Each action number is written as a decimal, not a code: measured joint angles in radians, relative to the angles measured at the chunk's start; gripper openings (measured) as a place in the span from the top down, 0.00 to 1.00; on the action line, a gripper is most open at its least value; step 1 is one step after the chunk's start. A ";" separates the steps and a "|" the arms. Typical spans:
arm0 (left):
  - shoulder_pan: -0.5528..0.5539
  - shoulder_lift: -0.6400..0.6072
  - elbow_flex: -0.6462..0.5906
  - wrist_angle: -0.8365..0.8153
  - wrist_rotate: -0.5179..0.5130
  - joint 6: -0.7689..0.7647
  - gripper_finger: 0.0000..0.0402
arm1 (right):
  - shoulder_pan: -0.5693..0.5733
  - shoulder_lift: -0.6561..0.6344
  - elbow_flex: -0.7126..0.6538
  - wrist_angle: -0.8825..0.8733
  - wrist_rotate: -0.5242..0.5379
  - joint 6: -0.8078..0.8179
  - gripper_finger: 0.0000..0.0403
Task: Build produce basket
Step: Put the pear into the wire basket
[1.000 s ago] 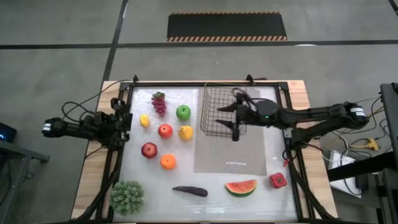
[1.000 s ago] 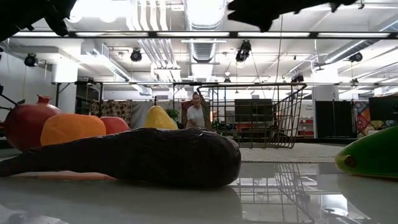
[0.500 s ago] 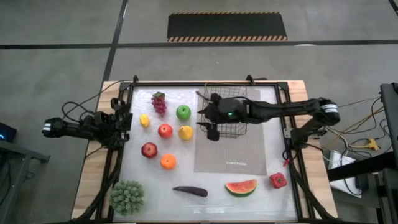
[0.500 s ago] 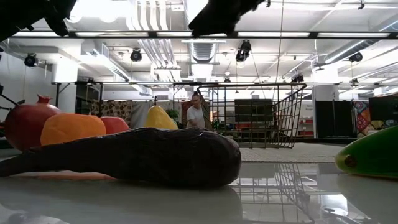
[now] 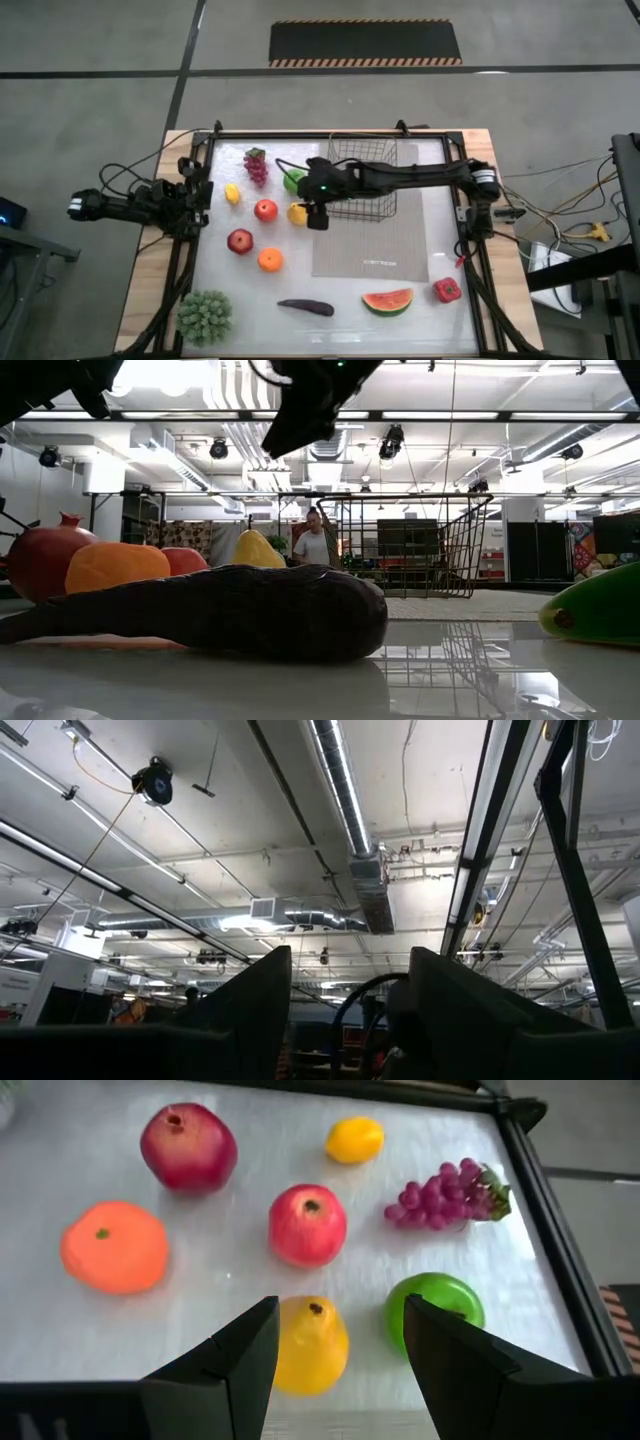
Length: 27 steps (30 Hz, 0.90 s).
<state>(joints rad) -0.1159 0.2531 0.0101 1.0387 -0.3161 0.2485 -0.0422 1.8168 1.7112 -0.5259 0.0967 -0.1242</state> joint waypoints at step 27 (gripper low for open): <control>0.000 0.000 0.000 0.000 -0.007 0.000 0.53 | -0.002 0.347 0.420 -0.233 0.114 0.018 0.32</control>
<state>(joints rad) -0.1158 0.2527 0.0101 1.0389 -0.3229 0.2485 -0.0444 2.1635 2.1308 -0.7586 0.2104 -0.1065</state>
